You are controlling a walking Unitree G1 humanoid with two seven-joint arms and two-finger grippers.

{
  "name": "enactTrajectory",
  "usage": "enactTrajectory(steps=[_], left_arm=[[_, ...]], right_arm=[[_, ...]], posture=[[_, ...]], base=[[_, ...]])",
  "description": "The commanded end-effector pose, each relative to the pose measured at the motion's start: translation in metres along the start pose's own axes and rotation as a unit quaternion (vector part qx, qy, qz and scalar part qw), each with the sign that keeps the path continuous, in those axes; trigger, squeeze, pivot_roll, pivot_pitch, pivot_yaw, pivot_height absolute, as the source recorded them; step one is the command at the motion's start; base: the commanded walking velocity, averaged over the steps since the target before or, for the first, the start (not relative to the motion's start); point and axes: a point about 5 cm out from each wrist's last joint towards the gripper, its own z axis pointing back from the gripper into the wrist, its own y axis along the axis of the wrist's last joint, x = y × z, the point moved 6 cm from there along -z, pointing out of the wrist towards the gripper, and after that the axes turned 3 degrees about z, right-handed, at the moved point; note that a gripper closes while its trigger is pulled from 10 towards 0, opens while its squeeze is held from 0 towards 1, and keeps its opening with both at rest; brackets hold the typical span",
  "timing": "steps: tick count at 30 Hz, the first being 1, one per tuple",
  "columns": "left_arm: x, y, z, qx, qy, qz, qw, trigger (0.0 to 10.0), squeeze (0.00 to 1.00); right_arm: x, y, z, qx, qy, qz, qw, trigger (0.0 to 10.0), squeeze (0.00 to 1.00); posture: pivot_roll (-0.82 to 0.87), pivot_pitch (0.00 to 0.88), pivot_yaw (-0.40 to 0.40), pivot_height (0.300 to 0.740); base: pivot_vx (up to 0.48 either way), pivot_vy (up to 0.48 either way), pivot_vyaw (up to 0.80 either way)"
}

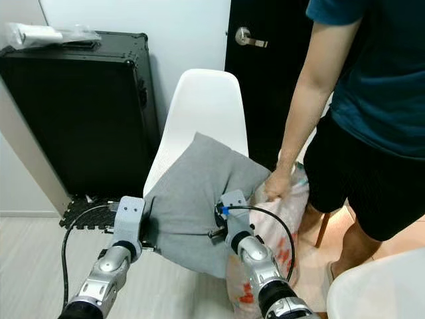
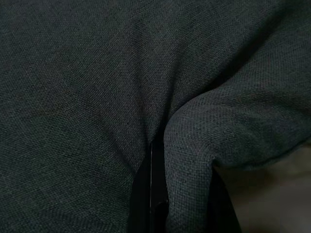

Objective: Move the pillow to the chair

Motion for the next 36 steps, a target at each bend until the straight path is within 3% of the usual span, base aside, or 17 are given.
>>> enactTrajectory(steps=[1,13,27,28,30,32,36], left_arm=[[-0.02,0.016,-0.004,0.028,0.045,0.005,0.999,10.0,0.0],[-0.028,0.013,-0.004,0.018,0.05,0.007,0.999,10.0,0.0],[-0.034,0.007,-0.001,0.008,0.055,0.007,0.998,10.0,0.0],[-0.035,0.013,0.0,0.024,0.059,0.007,0.998,10.0,0.0],[-0.036,0.017,0.0,0.035,0.062,0.008,0.997,10.0,0.0],[-0.044,0.056,0.003,0.119,0.078,0.042,0.989,10.0,0.0],[-0.044,0.128,0.009,0.243,0.07,0.039,0.967,10.0,0.0]], right_arm=[[0.01,-0.014,0.008,-0.019,-0.014,0.002,1.0,10.0,0.0],[0.01,-0.028,0.014,-0.031,-0.025,-0.012,0.999,10.0,0.0],[0.006,-0.024,0.011,-0.029,-0.021,-0.013,0.999,10.0,0.0],[0.013,-0.006,0.01,0.016,-0.039,-0.023,0.999,10.0,0.0],[0.018,0.006,0.011,0.048,-0.053,-0.031,0.997,10.0,0.0],[0.034,0.054,0.013,0.154,-0.077,-0.074,0.982,10.0,0.0],[0.045,0.125,0.02,0.27,-0.063,-0.081,0.957,10.0,0.0]], posture=[[-0.03,0.028,-0.065,0.74],[-0.03,0.038,-0.056,0.74],[-0.01,0.048,-0.065,0.74],[0.0,0.054,-0.065,0.74],[0.0,0.054,-0.064,0.74],[-0.01,0.053,-0.06,0.74],[-0.01,0.053,-0.058,0.74]], base=[[0.0,0.0,0.0],[0.0,0.0,0.0],[0.0,0.0,0.0],[0.0,0.0,0.0],[0.0,0.0,0.0],[0.0,0.0,0.0],[0.0,0.0,0.0]])
